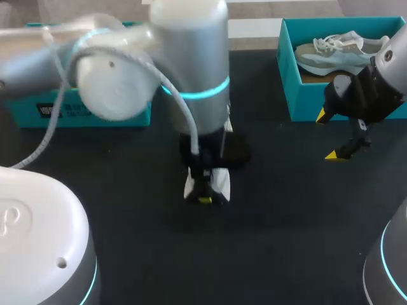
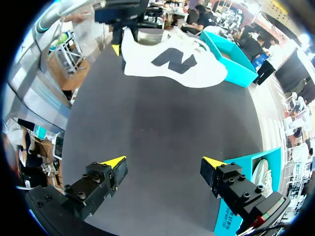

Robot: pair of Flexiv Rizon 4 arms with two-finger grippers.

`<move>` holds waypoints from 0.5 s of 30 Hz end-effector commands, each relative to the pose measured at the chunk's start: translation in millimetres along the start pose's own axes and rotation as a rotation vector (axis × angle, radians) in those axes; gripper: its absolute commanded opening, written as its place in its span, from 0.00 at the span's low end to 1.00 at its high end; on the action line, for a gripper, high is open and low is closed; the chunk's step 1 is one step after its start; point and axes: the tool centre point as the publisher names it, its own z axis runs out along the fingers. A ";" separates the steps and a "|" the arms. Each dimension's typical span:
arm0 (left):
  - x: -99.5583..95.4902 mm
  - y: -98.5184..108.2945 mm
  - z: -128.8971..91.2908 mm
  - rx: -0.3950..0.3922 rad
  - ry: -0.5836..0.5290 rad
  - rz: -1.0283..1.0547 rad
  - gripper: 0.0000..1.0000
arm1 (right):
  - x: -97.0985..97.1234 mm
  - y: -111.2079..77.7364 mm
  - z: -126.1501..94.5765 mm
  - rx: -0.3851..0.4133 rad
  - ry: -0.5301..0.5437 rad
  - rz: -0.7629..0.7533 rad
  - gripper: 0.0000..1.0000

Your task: Take the shoe out of the shoebox, open the shoe tongue, remove and reinsert the insole, then place the shoe into the shoebox

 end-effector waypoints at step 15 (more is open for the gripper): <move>-5.8 26.8 -91.3 -0.006 -0.069 0.008 0.00 | 0.4 0.1 0.8 0.001 -0.001 0.000 1.00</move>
